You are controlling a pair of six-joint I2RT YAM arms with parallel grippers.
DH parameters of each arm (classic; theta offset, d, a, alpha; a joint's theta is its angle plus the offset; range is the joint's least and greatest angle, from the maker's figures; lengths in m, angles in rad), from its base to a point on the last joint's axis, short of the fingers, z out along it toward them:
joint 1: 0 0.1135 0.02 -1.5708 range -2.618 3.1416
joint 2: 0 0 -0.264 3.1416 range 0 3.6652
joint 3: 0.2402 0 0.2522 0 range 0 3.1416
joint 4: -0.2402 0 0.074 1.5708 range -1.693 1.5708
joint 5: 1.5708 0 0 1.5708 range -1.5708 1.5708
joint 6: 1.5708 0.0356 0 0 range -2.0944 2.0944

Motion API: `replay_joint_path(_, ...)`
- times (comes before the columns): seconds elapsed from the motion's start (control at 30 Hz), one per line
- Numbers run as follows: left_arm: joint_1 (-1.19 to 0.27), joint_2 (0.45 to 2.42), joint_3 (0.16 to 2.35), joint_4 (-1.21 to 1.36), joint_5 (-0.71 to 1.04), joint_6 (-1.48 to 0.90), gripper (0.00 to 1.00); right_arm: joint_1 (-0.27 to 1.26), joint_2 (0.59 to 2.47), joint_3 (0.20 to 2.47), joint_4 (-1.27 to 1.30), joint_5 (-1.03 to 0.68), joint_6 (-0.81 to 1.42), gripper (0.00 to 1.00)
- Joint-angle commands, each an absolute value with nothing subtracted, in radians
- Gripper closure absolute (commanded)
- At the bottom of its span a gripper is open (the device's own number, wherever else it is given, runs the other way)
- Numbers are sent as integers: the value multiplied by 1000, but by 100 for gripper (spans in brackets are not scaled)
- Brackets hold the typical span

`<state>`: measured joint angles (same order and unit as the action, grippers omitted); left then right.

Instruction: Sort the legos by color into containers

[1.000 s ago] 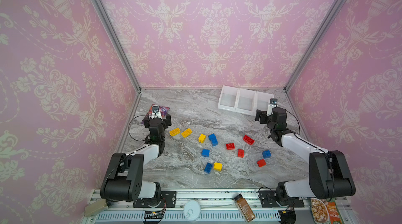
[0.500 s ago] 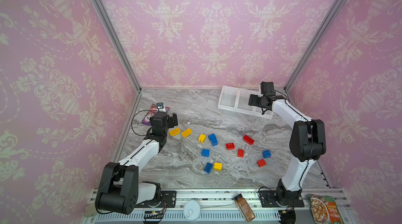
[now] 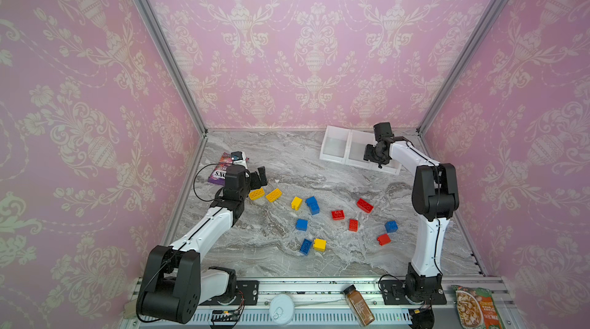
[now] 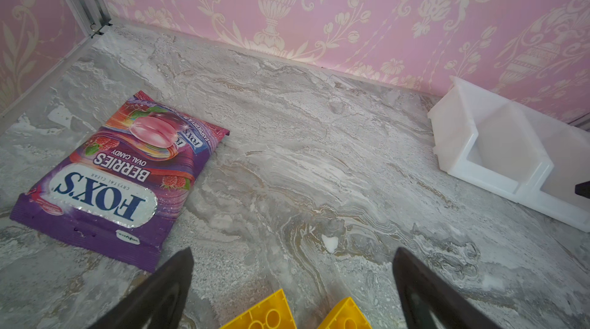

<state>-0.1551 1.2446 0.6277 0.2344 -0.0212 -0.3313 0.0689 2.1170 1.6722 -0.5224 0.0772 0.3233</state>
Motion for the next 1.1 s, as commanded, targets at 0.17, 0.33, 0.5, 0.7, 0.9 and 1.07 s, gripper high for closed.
replay_joint_path(0.17, -168, 1221, 624, 186, 12, -350, 1, 71, 2127, 1708, -532, 110, 321, 69)
replay_joint_path(0.33, -170, 1212, 618, 177, 8, -350, 1, 81, 2123, 1693, -526, 113, 313, 79)
replay_joint_path(0.5, -170, 1198, 624, 162, 5, -348, 1, 108, 2089, 1666, -524, 120, 311, 87)
replay_joint_path(0.7, -176, 1190, 635, 143, 7, -351, 1, 167, 2044, 1629, -528, 132, 329, 93)
replay_joint_path(0.9, -190, 1176, 631, 129, 3, -357, 1, 252, 2013, 1598, -540, 149, 364, 94)
replay_joint_path(1.07, -196, 1160, 603, 133, -16, -358, 1, 334, 1983, 1543, -529, 183, 411, 94)
